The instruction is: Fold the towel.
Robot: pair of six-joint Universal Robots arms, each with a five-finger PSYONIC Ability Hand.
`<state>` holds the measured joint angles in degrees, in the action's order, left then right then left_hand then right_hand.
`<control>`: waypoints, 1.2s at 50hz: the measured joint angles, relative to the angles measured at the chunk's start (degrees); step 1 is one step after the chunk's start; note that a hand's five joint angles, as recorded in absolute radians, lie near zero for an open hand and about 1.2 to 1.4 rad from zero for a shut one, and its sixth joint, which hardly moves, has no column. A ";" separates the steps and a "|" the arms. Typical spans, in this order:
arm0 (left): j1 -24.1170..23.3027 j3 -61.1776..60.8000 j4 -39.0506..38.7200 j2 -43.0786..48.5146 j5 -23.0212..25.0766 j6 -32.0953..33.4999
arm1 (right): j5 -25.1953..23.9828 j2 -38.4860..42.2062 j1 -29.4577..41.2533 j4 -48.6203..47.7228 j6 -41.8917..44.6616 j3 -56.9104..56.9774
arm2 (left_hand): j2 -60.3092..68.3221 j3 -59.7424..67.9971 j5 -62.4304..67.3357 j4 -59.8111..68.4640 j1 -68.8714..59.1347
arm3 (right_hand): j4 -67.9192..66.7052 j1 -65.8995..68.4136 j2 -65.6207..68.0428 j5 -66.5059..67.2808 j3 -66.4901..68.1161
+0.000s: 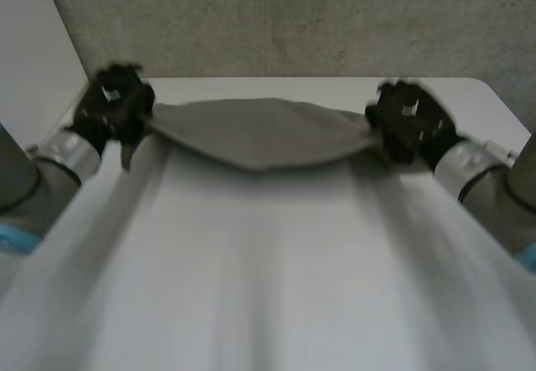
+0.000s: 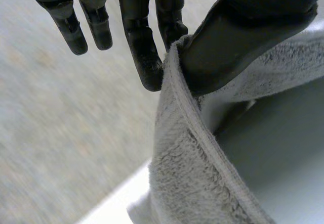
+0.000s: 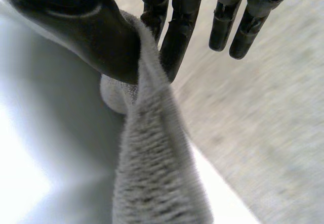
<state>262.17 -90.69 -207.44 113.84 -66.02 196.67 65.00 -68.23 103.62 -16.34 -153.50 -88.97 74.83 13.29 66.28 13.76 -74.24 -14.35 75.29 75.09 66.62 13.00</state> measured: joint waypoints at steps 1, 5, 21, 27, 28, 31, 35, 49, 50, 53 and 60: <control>-0.13 -2.32 -0.84 1.23 0.33 2.39 | -0.53 0.74 -0.16 -0.31 1.62 -2.72 | 0.00 0.00 0.00 0.00 0.00 | 0.00 0.00 0.00 0.00 0.00; -0.37 -5.31 -1.66 4.09 0.41 6.79 | -0.93 1.76 -0.46 -0.55 4.05 -7.46 | 0.00 0.00 0.00 0.00 0.00 | 0.00 0.00 0.00 0.00 0.00; -0.07 -6.12 -2.05 8.79 -0.30 9.85 | -0.26 -0.79 -1.88 0.26 3.38 -10.78 | -29.92 0.00 -32.40 0.00 30.02 | 0.00 0.00 0.00 0.00 0.00; -0.06 -5.45 -2.92 10.27 -0.48 9.79 | -0.14 -1.01 -1.98 0.60 1.87 -10.69 | -32.59 0.00 -35.48 0.00 32.12 | 0.00 0.00 0.00 0.00 0.00; -0.04 -5.34 -3.28 10.48 -0.61 9.78 | -0.13 -1.04 -2.05 0.74 1.65 -10.68 | -32.59 0.00 -35.56 0.00 32.12 | 0.00 0.00 0.00 0.00 0.00; -0.03 -5.21 -4.22 10.85 -1.23 9.76 | -0.12 -1.09 -2.27 1.13 1.20 -10.68 | -32.59 0.00 -35.54 0.00 32.11 | 0.00 0.00 0.00 0.00 0.00; -0.01 -5.11 -5.22 11.10 -2.63 9.76 | -0.08 -1.17 -2.67 1.52 0.95 -10.63 | -32.59 0.00 -35.45 0.00 32.12 | 0.00 0.00 0.00 0.00 0.00; 1.52 -3.74 -4.66 10.88 -6.96 9.87 | 0.13 -1.14 -4.59 1.63 0.93 -10.39 | 2.40 0.00 -1.28 0.00 0.21 | 0.00 0.00 0.00 0.00 0.00; 1.66 -3.76 -4.50 10.70 -6.98 9.87 | 0.16 -1.09 -4.59 1.63 0.91 -10.38 | 2.49 0.00 -1.28 0.00 0.21 | 0.00 0.00 0.00 0.00 0.00; 2.28 -4.06 -3.40 9.33 -7.02 9.74 | 0.66 -0.71 -4.51 1.60 0.38 -10.37 | 2.60 0.00 -1.24 0.00 0.21 | 0.00 -3.36 -3.65 -3.99 0.00; 3.14 -4.71 -1.98 6.48 -7.04 9.13 | 3.51 1.20 -4.04 1.54 -4.13 -9.89 | 2.62 0.00 -0.54 0.00 0.21 | 0.00 -22.15 -21.35 -23.45 0.00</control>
<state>265.31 -95.40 -209.42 120.32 -73.06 205.80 68.51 -67.03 99.58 -14.80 -157.63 -98.86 77.45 13.29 65.74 13.76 -74.04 -14.35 53.14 53.75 43.18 13.00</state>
